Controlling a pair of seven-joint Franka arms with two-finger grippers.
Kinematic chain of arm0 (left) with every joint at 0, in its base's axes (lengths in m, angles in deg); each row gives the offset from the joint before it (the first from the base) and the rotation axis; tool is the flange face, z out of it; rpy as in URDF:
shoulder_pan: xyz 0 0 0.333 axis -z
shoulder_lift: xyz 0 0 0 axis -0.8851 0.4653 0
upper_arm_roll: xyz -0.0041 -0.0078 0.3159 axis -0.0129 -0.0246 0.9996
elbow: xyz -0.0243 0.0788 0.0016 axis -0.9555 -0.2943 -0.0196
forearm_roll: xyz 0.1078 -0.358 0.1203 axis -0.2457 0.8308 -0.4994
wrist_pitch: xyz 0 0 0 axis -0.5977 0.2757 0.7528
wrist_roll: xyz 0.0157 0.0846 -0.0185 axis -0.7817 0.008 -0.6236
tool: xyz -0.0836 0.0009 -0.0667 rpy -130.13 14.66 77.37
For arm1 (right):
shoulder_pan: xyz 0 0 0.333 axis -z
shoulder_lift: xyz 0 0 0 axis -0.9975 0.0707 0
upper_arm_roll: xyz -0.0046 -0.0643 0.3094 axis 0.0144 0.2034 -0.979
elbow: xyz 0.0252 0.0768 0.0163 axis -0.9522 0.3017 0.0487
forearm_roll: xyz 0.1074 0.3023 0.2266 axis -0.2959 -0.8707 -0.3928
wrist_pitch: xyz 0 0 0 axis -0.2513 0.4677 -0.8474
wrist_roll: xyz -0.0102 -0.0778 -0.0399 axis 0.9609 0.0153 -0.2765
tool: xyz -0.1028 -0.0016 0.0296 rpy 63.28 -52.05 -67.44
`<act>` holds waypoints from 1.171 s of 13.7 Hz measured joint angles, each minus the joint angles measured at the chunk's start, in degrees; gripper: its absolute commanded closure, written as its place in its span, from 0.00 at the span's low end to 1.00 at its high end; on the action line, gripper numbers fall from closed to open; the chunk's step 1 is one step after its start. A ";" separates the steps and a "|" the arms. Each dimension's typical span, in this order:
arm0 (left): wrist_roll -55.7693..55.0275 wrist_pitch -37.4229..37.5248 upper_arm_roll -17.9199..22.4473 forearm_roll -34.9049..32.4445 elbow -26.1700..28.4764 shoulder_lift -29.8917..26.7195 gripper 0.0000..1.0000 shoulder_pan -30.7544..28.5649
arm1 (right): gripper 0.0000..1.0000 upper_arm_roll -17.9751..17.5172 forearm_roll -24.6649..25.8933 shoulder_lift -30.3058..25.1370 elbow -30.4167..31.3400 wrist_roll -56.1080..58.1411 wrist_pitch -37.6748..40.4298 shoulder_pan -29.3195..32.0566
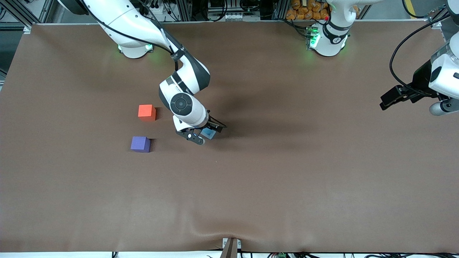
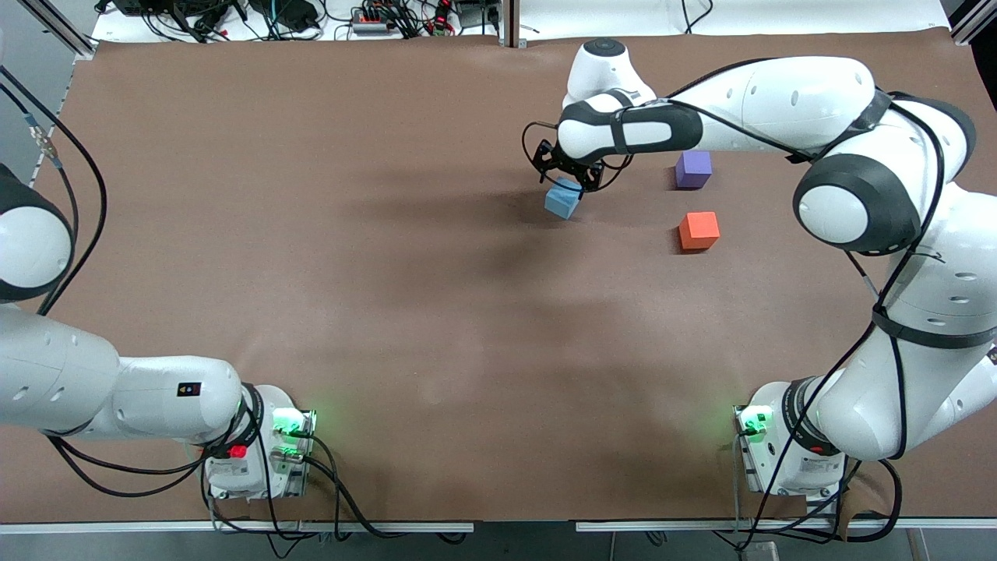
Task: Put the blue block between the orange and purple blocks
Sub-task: 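Lower the right gripper and close it on the blue block, then carry the blue block with the right gripper toward the purple block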
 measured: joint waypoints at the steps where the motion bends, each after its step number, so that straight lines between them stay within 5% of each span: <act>1: 0.29 -0.04 0.00 0.00 0.00 -0.01 0.00 -0.08 | 0.00 0.01 0.31 0.46 0.00 -0.05 -0.48 0.00; 3: 0.78 -0.06 0.00 0.00 0.00 -0.05 0.00 -0.29 | 0.00 0.02 0.69 1.04 0.00 -0.06 -1.09 -0.01; 4: 0.80 -0.06 0.01 0.00 0.00 -0.06 0.00 -0.36 | 0.12 0.03 0.75 1.24 0.00 -0.06 -1.23 -0.01; 5: 0.86 -0.06 0.02 0.00 0.00 -0.06 0.00 -0.46 | 0.48 0.04 0.82 1.38 0.00 -0.06 -1.31 0.00; 6: 1.00 -0.06 0.03 0.00 0.00 -0.06 0.00 -0.62 | 0.55 0.07 0.88 1.42 0.00 -0.07 -1.31 -0.01; 12: 1.75 -0.06 0.00 0.00 0.00 -0.25 0.00 -0.94 | 0.64 0.34 0.97 1.24 -0.64 -0.61 -0.93 0.01; 16: 1.76 -0.06 0.00 0.01 0.00 -0.32 0.00 -0.94 | 0.63 0.56 1.42 -1.35 -5.30 0.27 9.77 0.93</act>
